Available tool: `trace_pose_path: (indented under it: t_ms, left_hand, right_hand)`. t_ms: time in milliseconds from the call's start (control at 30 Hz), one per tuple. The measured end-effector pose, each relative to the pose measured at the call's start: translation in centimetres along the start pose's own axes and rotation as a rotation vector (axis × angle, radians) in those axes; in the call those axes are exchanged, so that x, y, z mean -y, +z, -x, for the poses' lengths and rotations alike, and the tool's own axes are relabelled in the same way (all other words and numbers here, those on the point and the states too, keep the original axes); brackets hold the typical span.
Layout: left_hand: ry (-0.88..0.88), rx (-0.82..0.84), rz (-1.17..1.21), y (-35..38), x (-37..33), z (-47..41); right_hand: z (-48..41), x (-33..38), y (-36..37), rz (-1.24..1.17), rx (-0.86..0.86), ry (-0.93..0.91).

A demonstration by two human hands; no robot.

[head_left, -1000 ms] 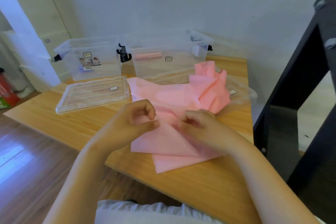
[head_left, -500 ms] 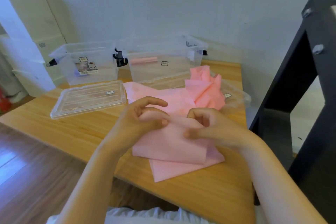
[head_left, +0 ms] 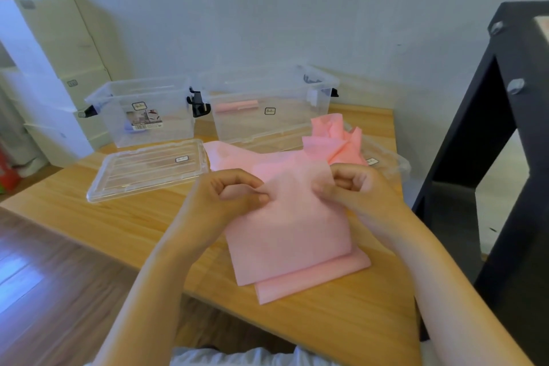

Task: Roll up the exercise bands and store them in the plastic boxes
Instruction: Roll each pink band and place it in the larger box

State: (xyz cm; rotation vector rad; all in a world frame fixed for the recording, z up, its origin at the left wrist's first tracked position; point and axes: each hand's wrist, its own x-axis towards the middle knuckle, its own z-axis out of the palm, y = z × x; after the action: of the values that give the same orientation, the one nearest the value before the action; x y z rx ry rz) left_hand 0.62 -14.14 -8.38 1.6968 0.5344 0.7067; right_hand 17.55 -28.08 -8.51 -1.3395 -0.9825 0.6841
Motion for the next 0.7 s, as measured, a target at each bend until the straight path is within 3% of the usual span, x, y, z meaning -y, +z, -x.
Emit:
trace_pose_path:
  t_ms: [300, 500, 700]
  left_hand:
    - [0.076, 0.008, 0.054, -0.5, -0.4, 0.3]
    - [0.105, 0.066, 0.386, -1.6, -0.3, 0.1]
    - [0.123, 0.109, 0.435, -1.7, 0.2, 0.0]
  right_hand:
    - [0.0, 0.5, -0.2, -0.024, -0.157, -0.058]
    - [0.1, 1.1, -0.7, -0.247, -0.203, -0.027]
    - [0.4, 1.3, -0.9, -0.312, -0.172, -0.047]
